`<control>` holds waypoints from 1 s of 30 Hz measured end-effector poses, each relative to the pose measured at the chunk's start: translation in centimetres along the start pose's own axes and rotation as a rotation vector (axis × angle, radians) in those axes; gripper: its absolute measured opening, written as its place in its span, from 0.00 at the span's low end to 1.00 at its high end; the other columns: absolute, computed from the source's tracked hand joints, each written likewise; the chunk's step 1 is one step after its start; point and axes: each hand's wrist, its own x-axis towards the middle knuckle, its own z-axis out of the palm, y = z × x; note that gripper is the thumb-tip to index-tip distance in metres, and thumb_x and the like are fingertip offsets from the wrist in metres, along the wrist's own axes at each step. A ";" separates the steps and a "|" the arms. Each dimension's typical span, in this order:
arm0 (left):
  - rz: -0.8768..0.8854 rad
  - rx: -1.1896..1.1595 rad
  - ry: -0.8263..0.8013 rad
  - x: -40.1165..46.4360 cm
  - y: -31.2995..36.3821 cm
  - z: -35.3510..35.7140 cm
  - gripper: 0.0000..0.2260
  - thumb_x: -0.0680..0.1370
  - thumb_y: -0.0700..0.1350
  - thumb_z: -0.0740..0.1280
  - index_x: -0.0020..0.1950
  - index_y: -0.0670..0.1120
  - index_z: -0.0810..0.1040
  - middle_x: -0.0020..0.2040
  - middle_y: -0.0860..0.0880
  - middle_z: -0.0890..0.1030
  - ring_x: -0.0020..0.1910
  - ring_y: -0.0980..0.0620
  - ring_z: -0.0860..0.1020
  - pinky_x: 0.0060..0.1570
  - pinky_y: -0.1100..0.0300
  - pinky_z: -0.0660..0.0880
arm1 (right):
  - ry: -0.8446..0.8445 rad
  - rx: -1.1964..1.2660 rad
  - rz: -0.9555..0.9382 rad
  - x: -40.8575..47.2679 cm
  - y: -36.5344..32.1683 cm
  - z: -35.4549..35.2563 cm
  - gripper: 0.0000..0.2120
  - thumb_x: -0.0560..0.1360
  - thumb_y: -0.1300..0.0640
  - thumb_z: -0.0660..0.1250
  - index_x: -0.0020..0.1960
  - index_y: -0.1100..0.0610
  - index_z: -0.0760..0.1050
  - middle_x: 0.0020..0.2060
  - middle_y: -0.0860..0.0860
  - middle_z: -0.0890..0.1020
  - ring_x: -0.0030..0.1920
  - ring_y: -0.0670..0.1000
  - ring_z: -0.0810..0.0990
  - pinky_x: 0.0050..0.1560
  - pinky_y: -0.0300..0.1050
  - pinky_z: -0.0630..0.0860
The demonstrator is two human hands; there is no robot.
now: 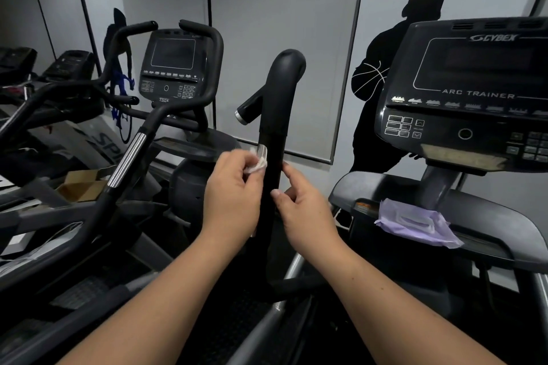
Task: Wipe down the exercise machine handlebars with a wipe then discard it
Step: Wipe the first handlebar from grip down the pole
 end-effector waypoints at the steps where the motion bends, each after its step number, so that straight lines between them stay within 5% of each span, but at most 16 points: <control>1: -0.040 -0.019 -0.003 -0.6 -0.6 0.1 0.06 0.79 0.40 0.68 0.45 0.51 0.78 0.43 0.53 0.79 0.44 0.60 0.78 0.44 0.70 0.71 | -0.001 0.000 0.004 0.0 0.0 0.0 0.24 0.82 0.61 0.63 0.73 0.42 0.69 0.27 0.24 0.73 0.34 0.28 0.74 0.38 0.23 0.68; 4: -0.217 -0.170 -0.009 -0.5 -1.4 0.3 0.10 0.80 0.40 0.67 0.43 0.55 0.79 0.40 0.54 0.82 0.41 0.57 0.80 0.45 0.57 0.78 | -0.002 0.000 0.015 0.1 0.4 0.2 0.24 0.82 0.59 0.63 0.74 0.40 0.67 0.28 0.26 0.74 0.34 0.29 0.75 0.36 0.24 0.68; 8: -0.130 -0.206 0.034 0.3 0.0 0.4 0.11 0.80 0.40 0.67 0.44 0.56 0.79 0.43 0.53 0.82 0.43 0.57 0.80 0.46 0.61 0.78 | 0.003 0.009 0.029 0.2 0.8 0.2 0.25 0.82 0.57 0.63 0.75 0.39 0.66 0.28 0.26 0.74 0.33 0.29 0.74 0.36 0.23 0.68; 13: -0.369 -0.338 -0.023 0.1 -1.4 0.9 0.07 0.79 0.45 0.65 0.43 0.53 0.80 0.41 0.45 0.83 0.41 0.50 0.80 0.53 0.38 0.79 | 0.032 -0.035 0.027 0.5 1.0 0.3 0.25 0.81 0.55 0.65 0.75 0.38 0.66 0.39 0.39 0.75 0.37 0.35 0.75 0.39 0.25 0.67; 18: -0.382 -0.417 0.004 1.0 -1.0 1.2 0.07 0.78 0.46 0.65 0.42 0.55 0.80 0.42 0.46 0.83 0.42 0.49 0.80 0.49 0.44 0.79 | 0.055 -0.071 0.022 0.6 1.4 0.3 0.25 0.81 0.53 0.66 0.76 0.41 0.67 0.48 0.43 0.72 0.46 0.42 0.76 0.45 0.27 0.67; 30: -0.512 -0.549 -0.003 0.3 -1.2 1.8 0.07 0.82 0.39 0.64 0.47 0.47 0.80 0.40 0.46 0.83 0.42 0.47 0.80 0.46 0.49 0.78 | 0.066 -0.058 0.026 0.4 1.0 0.1 0.21 0.80 0.53 0.66 0.73 0.44 0.70 0.50 0.41 0.73 0.50 0.41 0.76 0.46 0.32 0.70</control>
